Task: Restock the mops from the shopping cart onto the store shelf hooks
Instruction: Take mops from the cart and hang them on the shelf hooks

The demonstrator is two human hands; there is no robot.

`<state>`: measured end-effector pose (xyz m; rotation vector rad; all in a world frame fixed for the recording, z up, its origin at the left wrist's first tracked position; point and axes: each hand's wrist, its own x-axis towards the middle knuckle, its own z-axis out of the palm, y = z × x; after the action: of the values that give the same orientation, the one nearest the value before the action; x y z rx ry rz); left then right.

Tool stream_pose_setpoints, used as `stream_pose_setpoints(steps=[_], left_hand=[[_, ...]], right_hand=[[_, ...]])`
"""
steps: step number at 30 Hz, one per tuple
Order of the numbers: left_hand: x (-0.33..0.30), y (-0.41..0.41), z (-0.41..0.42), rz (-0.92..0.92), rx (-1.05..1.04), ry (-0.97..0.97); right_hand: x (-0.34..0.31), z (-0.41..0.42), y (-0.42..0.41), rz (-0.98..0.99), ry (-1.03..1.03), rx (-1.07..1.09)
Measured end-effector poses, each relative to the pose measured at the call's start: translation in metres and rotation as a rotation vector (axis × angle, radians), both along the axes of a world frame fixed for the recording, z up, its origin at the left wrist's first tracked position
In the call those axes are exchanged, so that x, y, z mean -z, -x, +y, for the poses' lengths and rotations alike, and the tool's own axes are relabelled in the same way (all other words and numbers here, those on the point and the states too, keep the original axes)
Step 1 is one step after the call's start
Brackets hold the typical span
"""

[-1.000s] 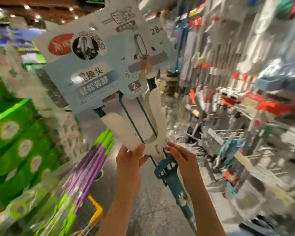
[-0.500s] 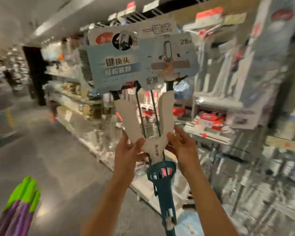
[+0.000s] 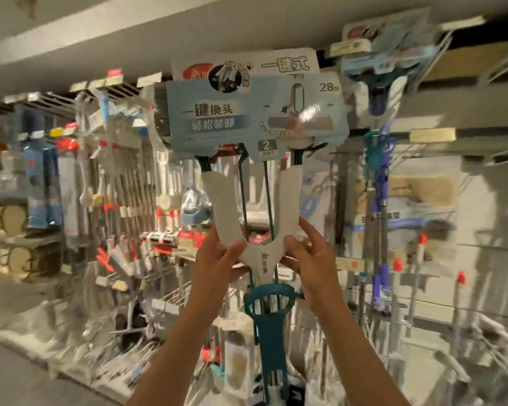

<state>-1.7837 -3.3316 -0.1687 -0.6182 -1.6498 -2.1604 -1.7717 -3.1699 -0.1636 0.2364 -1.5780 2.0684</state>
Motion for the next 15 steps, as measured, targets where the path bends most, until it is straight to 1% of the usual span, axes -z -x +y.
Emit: stream_pose_setpoints(steps=[8,12,15], left_hand=[[-0.053,0.029,0.098,0.116,0.088,0.057],[-0.079,0.042,0.142,0.144,0.125,0.035],[-0.100,0.054,0.174,0.180,0.127,0.022]], right_hand=[[-0.047,0.093,0.007,0.129,-0.019,0.124],[-0.071,0.133,0.015,0.173,0.007,0.169],[-0.093,0.162,0.020,0.220,-0.018,0.177]])
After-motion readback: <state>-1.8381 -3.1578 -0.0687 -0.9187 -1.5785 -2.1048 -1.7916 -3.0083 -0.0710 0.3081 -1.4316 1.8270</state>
